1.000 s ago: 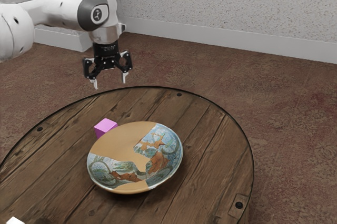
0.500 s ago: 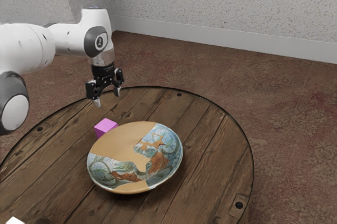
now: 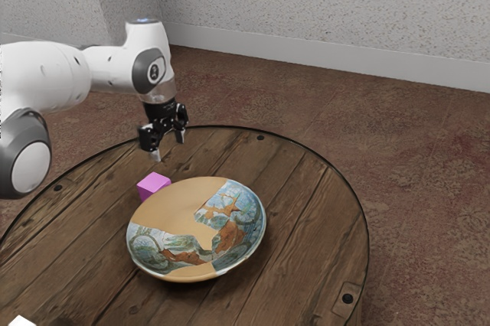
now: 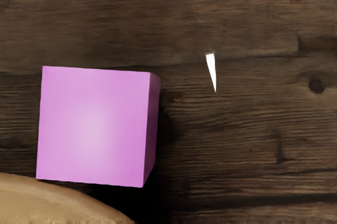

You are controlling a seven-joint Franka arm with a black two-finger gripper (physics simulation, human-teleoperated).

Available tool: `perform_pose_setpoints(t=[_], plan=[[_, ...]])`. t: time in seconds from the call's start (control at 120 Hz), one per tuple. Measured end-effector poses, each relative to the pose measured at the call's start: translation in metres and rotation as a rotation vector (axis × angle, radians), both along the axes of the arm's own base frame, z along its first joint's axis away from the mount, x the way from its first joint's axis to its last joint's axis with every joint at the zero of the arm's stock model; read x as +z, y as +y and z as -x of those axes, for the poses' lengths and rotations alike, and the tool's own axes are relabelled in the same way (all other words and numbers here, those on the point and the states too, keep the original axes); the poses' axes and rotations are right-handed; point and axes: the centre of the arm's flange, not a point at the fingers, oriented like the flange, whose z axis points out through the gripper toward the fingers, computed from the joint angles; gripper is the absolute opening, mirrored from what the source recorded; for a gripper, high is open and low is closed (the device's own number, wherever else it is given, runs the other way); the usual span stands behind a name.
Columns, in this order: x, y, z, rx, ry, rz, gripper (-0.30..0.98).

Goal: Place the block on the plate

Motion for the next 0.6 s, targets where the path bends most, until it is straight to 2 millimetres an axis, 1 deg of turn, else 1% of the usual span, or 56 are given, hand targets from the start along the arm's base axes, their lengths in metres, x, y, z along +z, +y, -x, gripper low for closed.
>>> perform_pose_setpoints(t=[0.133, 0.167, 0.258, 0.325, 0.408, 0.508, 0.6], plan=[[-0.01, -0.006, -0.008, 0.008, -0.011, -0.002, 0.69], [-0.013, -0.006, -0.004, 0.015, -0.005, 0.003, 0.69], [-0.019, -0.002, 0.018, 0.04, 0.011, 0.025, 0.69], [-0.027, -0.001, 0.026, 0.051, 0.018, 0.03, 0.69], [-0.038, 0.002, 0.033, 0.064, 0.021, 0.03, 0.69], [-0.044, 0.009, 0.038, 0.081, 0.016, 0.025, 0.69], [-0.048, 0.014, 0.039, 0.091, 0.008, 0.018, 0.69]])
